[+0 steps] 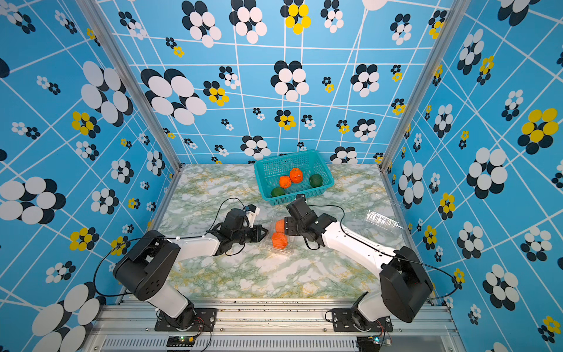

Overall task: Take oranges out of containers
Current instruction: Open the packing box at the center of the board.

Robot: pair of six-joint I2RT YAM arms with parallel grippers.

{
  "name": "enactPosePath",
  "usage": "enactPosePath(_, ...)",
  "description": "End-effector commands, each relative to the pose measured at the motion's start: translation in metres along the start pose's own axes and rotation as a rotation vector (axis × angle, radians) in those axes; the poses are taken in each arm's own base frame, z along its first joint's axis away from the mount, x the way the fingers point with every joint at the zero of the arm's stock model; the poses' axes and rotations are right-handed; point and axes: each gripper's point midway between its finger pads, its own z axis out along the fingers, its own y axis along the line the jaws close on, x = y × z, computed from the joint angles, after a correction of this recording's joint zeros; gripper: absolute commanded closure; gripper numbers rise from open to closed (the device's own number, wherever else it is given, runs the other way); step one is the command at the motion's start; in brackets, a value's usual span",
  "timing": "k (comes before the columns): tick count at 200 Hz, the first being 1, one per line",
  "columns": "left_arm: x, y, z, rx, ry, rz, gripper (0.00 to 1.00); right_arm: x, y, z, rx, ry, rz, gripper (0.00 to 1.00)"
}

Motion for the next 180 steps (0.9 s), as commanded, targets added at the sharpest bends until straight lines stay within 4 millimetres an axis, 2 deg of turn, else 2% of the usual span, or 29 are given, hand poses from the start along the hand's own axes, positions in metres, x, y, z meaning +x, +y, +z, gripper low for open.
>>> enactPosePath(1, 0.003, -0.002, -0.007, 0.025, -0.009, -0.002, 1.00, -0.008, 0.013, -0.013, -0.048, -0.011, 0.017, 0.27)
enactPosePath(18, 0.003, -0.004, -0.012, 0.038, -0.031, 0.016, 1.00, -0.004, 0.029, -0.010, -0.082, 0.009, 0.009, 0.28)
enactPosePath(39, 0.005, 0.002, -0.018, 0.022, -0.073, 0.009, 1.00, 0.004, 0.049, 0.001, -0.135, 0.052, 0.017, 0.28)
enactPosePath(77, -0.003, -0.009, -0.028, 0.070, -0.135, 0.022, 1.00, 0.013, 0.075, 0.013, -0.221, 0.082, 0.058, 0.26)
enactPosePath(129, -0.010, -0.017, -0.045, 0.093, -0.217, 0.041, 1.00, 0.011, 0.084, 0.016, -0.162, 0.098, -0.020, 0.26)
enactPosePath(180, -0.017, -0.032, -0.062, 0.150, -0.296, 0.073, 1.00, 0.004, 0.081, 0.011, -0.047, 0.058, -0.118, 0.26)
